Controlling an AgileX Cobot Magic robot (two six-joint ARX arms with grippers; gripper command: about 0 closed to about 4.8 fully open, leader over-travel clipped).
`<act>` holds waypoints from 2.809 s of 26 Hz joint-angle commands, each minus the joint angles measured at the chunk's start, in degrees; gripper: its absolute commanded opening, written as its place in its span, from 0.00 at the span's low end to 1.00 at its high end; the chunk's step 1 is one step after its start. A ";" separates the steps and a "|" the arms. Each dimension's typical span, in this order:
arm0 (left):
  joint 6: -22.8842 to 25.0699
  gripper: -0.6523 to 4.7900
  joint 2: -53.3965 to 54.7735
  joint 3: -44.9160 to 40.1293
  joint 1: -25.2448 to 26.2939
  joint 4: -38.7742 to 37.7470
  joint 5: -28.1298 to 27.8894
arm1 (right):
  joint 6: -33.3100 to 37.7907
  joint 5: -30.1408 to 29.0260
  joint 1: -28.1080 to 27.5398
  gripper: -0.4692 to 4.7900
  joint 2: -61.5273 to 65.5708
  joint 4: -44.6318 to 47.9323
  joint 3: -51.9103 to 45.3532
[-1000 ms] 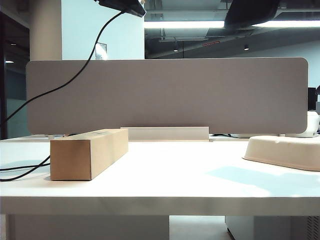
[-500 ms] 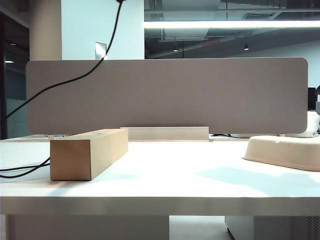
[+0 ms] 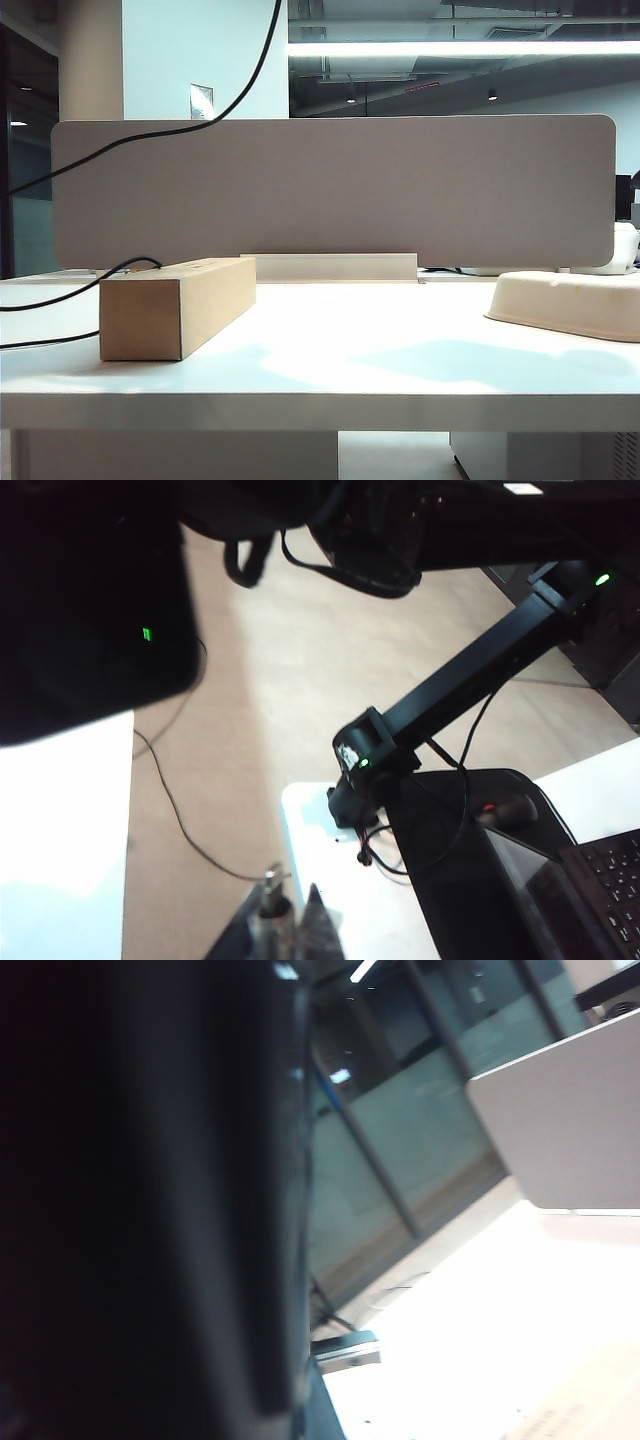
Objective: Pick up the charging cable and the phone, plug the charging cable into the charging port on the phone, and finally place them back on the table.
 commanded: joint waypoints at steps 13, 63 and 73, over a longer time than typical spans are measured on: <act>-0.44 0.11 4.31 0.22 -0.48 6.84 11.76 | 10.51 -1.97 2.69 0.08 -0.37 8.39 0.48; -23.43 0.11 4.28 0.24 -0.02 29.79 2.19 | -4.83 -1.81 5.68 0.08 3.19 -6.32 0.39; -23.43 0.22 4.31 0.22 0.04 24.24 -5.03 | -6.71 1.27 5.68 0.08 3.19 -5.53 0.39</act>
